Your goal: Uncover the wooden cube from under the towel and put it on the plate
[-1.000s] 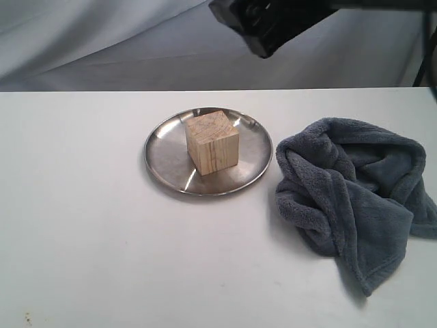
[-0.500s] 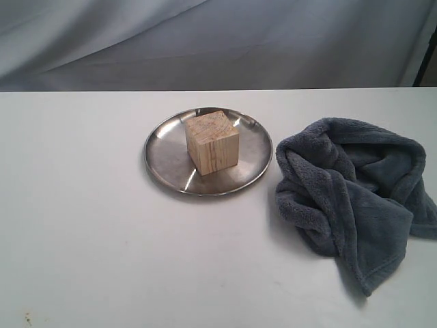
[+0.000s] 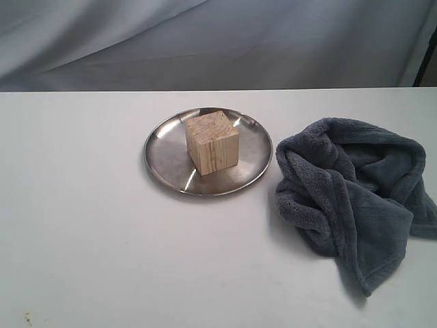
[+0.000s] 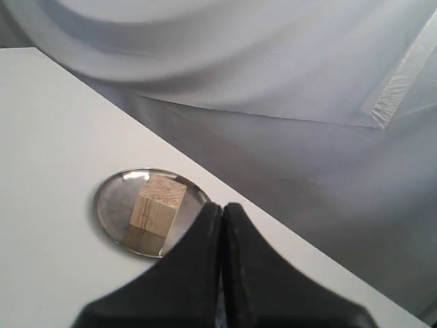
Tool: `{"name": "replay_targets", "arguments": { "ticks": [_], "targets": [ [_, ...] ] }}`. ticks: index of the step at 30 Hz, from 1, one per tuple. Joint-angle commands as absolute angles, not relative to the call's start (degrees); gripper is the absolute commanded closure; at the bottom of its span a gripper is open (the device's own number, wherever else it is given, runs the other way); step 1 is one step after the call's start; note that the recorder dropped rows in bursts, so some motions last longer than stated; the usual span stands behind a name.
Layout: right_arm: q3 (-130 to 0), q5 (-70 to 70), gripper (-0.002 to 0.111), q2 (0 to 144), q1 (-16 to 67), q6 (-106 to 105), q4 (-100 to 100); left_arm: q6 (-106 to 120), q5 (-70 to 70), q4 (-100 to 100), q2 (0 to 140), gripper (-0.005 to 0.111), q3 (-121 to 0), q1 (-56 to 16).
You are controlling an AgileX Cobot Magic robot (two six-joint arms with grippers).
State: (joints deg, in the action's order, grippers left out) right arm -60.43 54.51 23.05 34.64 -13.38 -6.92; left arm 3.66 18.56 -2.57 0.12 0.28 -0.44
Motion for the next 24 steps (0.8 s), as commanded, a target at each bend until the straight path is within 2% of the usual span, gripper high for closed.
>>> {"name": "replay_targets", "arguments": {
  "ticks": [1, 10, 21, 24],
  "targets": [
    [-55.04, 54.3, 0.108, 16.65, 34.76, -11.89, -6.01, 3.43, 17.9, -2.61, 0.0, 0.107, 0.0, -0.3],
    [-52.75, 54.78, 0.108, 10.33, 34.76, -11.53, -4.8, 3.43, 17.9, -2.61, 0.0, 0.107, 0.0, -0.3],
    [-52.57, 54.32, 0.108, 9.27, 34.63, -10.77, -3.95, 3.43, 17.9, -2.61, 0.0, 0.107, 0.0, -0.3],
    [-46.26, 47.99, 0.108, 6.65, 29.7, -8.48, -5.69, 3.43, 17.9, -2.61, 0.0, 0.107, 0.0, -0.3]
  ]
}}
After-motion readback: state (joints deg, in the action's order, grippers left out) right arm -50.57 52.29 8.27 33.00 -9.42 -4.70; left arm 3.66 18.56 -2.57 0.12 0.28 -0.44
